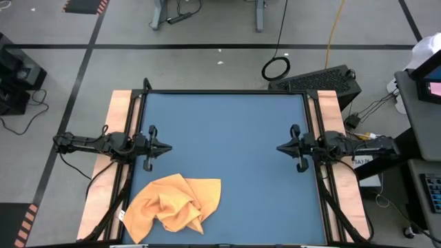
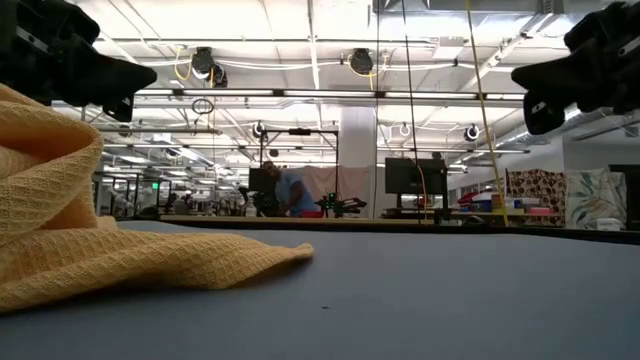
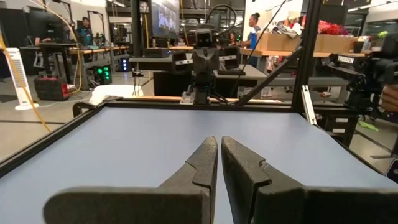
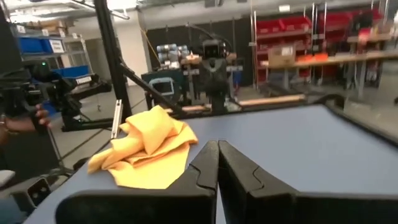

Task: Roll towel
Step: Roll the yellow towel

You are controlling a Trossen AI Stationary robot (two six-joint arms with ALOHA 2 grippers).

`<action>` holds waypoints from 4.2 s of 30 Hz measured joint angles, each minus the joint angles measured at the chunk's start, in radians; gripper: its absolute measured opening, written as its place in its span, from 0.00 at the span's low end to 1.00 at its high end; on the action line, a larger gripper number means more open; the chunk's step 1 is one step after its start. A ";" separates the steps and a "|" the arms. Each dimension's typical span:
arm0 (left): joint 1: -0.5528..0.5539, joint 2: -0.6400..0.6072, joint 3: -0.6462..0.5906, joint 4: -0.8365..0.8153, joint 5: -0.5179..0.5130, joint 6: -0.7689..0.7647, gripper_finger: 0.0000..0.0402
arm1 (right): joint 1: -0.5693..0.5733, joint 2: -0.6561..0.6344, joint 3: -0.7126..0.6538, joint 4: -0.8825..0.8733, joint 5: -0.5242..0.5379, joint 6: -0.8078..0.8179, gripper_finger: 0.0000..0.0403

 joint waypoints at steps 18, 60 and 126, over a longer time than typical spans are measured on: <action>0.000 0.000 0.000 0.006 -0.031 -0.001 0.08 | 0.171 0.831 0.518 -0.004 0.002 0.049 0.00; -0.088 0.051 0.005 0.052 -0.096 -0.185 0.08 | 0.296 2.017 1.127 -0.006 0.205 0.186 0.29; -0.090 1.614 0.734 0.494 -0.194 0.051 0.66 | 0.373 1.523 1.123 -0.506 0.581 -0.170 0.01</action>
